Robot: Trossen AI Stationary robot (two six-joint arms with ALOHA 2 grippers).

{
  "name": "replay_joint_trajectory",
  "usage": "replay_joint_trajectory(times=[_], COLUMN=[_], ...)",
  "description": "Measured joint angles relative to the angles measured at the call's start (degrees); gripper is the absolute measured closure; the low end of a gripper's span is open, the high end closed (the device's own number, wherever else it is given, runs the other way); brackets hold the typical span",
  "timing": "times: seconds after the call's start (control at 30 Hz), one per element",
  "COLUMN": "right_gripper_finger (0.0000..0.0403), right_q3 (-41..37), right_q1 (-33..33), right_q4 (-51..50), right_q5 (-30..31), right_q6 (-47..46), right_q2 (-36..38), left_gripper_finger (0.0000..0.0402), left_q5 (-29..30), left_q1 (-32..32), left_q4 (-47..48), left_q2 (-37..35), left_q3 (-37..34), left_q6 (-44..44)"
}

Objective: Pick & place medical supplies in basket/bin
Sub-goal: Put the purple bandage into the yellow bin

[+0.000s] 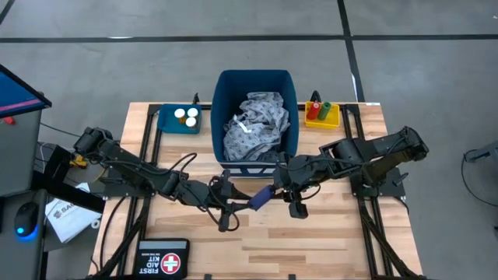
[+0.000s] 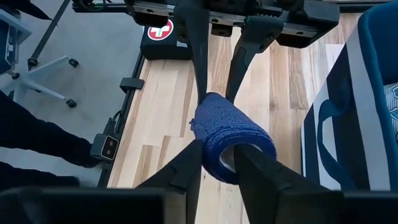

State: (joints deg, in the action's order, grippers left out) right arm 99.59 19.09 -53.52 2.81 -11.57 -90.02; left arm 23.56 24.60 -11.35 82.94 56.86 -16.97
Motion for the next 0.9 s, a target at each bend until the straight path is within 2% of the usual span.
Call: replay_joint_trajectory(times=[0.27, 0.53, 0.9], right_gripper_finger=[0.0331, 0.0332, 0.0332], right_q3=[1.24, 6.13, 6.62], right_q1=[0.00, 0.00, 1.22], right_q4=[-0.28, -3.49, -6.05], right_q5=[-0.13, 1.40, 1.55], right_q6=[0.00, -0.02, -0.42], right_q2=[-0.09, -0.15, -0.11], left_gripper_finger=[0.0316, 0.0316, 0.0316], left_q5=[0.16, 0.87, 1.72], left_q1=[-0.02, -0.09, 0.16], left_q4=[-0.45, 1.91, 2.14], left_q2=[-0.03, -0.12, -0.13], left_q3=[0.02, 0.09, 0.11], left_q6=[-0.01, 0.19, 0.10])
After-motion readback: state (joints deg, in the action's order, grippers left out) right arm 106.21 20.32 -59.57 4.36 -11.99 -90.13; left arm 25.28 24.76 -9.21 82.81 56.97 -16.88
